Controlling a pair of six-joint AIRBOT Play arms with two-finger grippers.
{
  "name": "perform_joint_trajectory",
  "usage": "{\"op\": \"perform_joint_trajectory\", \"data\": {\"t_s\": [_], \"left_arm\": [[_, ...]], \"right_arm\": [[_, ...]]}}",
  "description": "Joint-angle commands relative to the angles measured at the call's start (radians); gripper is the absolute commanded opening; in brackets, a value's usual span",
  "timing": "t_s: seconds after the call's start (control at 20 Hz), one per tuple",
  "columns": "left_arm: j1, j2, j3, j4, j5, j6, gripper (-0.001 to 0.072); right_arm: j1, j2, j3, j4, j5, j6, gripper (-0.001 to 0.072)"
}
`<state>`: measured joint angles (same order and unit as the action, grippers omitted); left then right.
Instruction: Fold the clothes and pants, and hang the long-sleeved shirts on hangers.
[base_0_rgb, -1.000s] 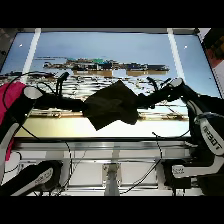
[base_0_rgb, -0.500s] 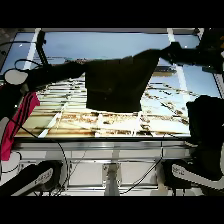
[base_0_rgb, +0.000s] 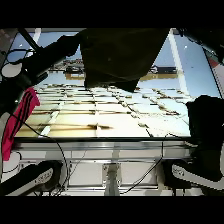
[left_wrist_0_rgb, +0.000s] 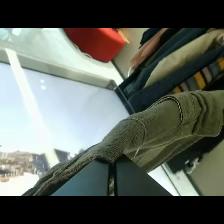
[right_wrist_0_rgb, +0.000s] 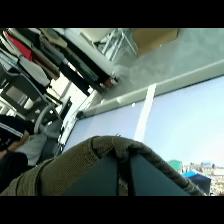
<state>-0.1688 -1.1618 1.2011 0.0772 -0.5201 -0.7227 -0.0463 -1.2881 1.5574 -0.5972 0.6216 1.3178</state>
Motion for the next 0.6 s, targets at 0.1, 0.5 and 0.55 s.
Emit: {"op": "perform_joint_trajectory", "data": {"t_s": [0.1, 0.5, 0.55], "left_arm": [[-0.069, -0.081, 0.005, -0.159, 0.024, 0.167, 0.0012], [-0.079, -0.361, 0.394, -0.287, -0.039, 0.209, 0.0012], [-0.079, -0.376, 0.422, -0.278, -0.045, 0.197, 0.0012]], "right_arm": [[0.079, -0.026, 0.004, -0.002, -0.066, 0.001, 0.0022], [0.170, -0.188, 0.177, -0.013, -0.448, -0.031, 0.0022], [0.162, -0.212, 0.235, -0.025, -0.386, -0.031, 0.0022]]}}
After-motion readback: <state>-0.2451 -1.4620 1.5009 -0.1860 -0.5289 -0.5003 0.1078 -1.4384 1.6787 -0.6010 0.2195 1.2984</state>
